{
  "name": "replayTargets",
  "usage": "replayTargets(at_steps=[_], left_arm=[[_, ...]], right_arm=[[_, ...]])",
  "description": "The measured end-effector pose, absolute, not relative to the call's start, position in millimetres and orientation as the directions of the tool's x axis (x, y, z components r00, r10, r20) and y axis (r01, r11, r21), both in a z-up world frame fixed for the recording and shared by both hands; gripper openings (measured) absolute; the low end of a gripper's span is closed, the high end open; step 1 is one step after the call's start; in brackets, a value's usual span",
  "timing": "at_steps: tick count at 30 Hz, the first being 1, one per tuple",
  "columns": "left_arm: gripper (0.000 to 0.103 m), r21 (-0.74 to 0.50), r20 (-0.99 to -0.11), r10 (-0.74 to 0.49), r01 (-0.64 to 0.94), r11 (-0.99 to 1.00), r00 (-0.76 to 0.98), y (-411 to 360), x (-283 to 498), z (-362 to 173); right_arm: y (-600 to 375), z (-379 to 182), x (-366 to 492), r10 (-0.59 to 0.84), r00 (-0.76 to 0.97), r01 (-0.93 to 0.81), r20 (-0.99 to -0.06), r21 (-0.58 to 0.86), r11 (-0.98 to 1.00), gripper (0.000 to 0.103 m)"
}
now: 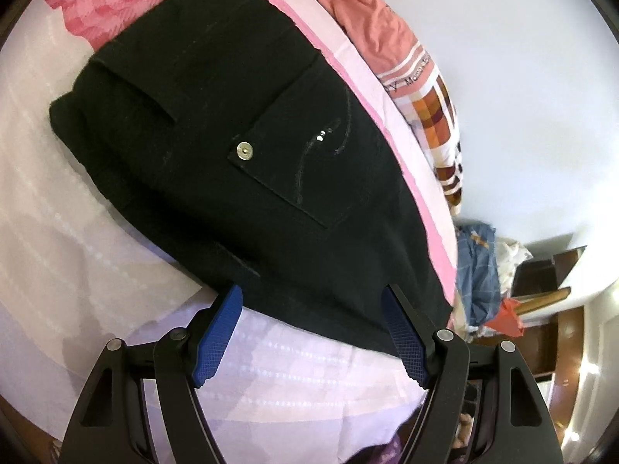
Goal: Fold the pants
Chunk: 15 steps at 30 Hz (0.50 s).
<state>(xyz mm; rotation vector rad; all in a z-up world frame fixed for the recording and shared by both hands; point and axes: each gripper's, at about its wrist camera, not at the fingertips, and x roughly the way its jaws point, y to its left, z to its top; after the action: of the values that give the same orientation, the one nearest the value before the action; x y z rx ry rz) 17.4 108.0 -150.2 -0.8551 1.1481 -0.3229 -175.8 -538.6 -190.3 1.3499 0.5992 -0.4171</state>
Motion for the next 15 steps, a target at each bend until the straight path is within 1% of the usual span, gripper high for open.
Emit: replayTargets(at_steps=[6, 8, 10, 12, 13, 15], left_arm=[[0.074, -0.765, -0.638, -0.642, -0.249, 0.595, 0.426, 119.1, 29.6, -160.6], [0.074, -0.764, -0.635, -0.637, -0.228, 0.604, 0.437, 117.5, 30.6, -154.4], [0.071, -0.742, -0.653, -0.619, -0.205, 0.639, 0.437, 113.2, 30.0, -147.6], [0.065, -0.739, -0.659, -0.614, -0.223, 0.636, 0.434, 115.3, 31.0, -148.9], [0.063, -0.749, -0.652, -0.621, -0.243, 0.617, 0.435, 119.8, 30.3, -151.8], [0.062, -0.784, -0.619, -0.655, -0.288, 0.55, 0.433, 127.6, 29.5, -158.4]], right_arm=[[-538.5, -190.5, -175.8, 0.061, 0.785, 0.6, -0.617, 0.781, 0.173, 0.001], [-537.8, -190.8, -176.9, 0.06, 0.786, 0.599, -0.615, 0.783, 0.166, 0.001], [-537.4, -191.0, -177.3, 0.06, 0.788, 0.598, -0.612, 0.785, 0.161, 0.001], [-537.6, -191.0, -177.0, 0.061, 0.787, 0.599, -0.614, 0.784, 0.164, 0.001], [-537.5, -190.9, -177.2, 0.062, 0.787, 0.599, -0.613, 0.785, 0.162, 0.001], [-537.2, -192.0, -177.9, 0.065, 0.79, 0.596, -0.609, 0.789, 0.152, 0.001]])
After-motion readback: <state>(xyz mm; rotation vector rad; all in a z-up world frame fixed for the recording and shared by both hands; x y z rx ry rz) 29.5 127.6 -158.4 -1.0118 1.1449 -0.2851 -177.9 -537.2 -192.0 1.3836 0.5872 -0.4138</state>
